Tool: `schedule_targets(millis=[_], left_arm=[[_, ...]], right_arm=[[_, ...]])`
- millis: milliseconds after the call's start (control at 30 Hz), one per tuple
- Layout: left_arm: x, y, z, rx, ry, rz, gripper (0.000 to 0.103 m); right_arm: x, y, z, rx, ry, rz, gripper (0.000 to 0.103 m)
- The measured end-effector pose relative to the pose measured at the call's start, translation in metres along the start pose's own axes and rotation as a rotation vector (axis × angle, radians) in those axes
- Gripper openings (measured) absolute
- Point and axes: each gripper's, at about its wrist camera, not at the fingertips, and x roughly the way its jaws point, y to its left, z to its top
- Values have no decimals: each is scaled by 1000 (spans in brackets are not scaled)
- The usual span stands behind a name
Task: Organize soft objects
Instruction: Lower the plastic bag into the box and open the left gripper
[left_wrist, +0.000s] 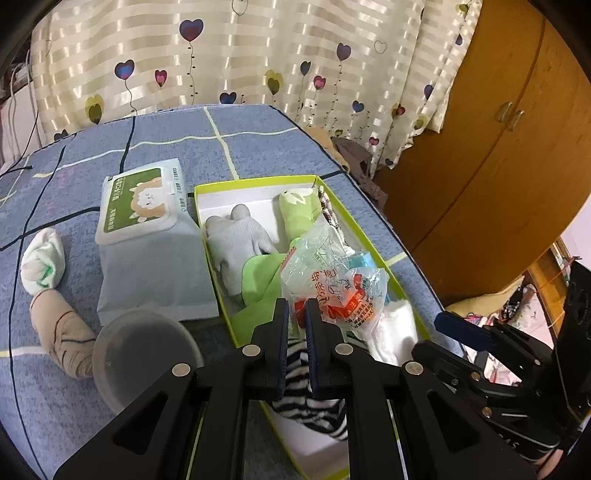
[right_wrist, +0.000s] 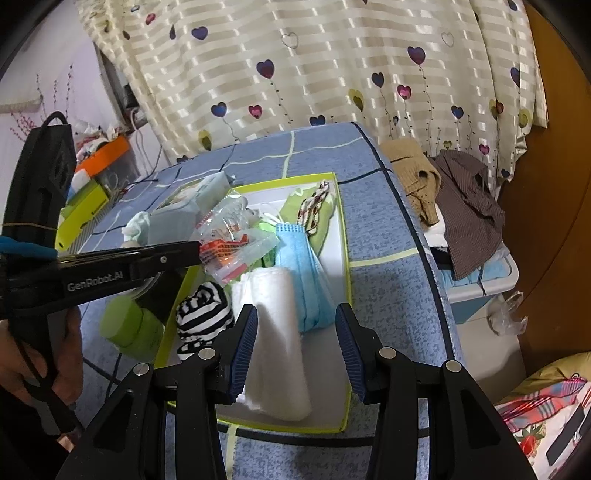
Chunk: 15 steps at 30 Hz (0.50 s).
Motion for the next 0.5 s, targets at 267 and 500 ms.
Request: schedule_targets(millis=[267, 500], left_arm=[[14, -2, 2, 4, 45, 0, 10], [-3, -2, 0, 10, 3, -27, 24]], right_arm=[[1, -1, 2, -2, 1, -2, 43], [-4, -1, 5, -15, -14, -9, 43]])
